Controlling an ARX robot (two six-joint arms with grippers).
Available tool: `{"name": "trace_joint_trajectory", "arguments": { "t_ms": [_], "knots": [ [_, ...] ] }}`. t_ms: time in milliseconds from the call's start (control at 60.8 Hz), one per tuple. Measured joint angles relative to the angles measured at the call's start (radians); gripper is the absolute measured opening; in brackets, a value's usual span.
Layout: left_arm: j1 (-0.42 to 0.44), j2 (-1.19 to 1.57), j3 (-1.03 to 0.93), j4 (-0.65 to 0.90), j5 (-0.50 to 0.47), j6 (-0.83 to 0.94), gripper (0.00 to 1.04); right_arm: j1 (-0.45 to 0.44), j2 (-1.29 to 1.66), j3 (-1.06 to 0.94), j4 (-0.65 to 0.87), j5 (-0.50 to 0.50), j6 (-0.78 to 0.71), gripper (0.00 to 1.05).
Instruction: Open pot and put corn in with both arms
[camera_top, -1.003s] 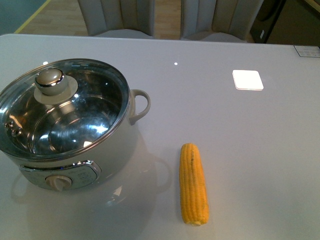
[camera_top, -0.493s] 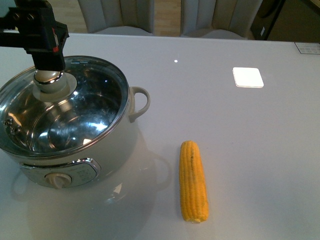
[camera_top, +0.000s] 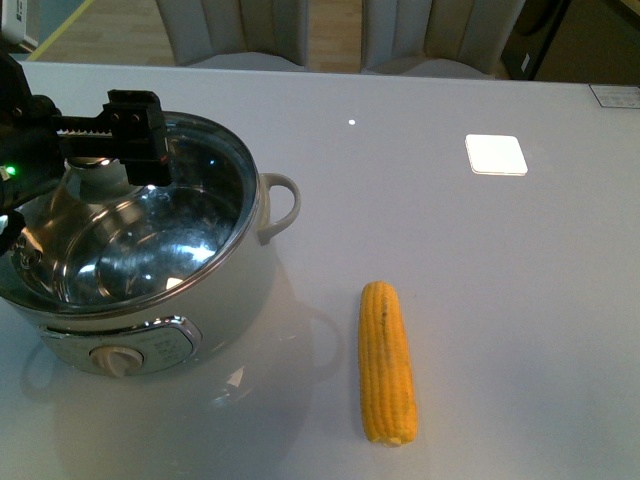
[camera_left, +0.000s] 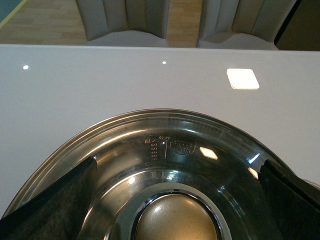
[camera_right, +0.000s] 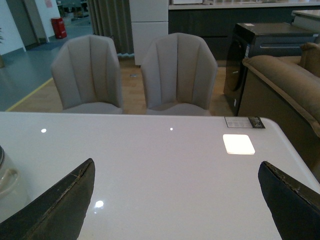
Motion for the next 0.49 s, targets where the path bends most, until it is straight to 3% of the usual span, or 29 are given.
{"name": "trace_joint_trajectory", "arguments": {
  "t_ms": [493],
  "knots": [
    [0.005, 0.096, 0.022, 0.045, -0.019, -0.005, 0.98, 0.0, 0.0, 0.0, 0.0, 0.0, 0.0, 0.96]
  ]
}}
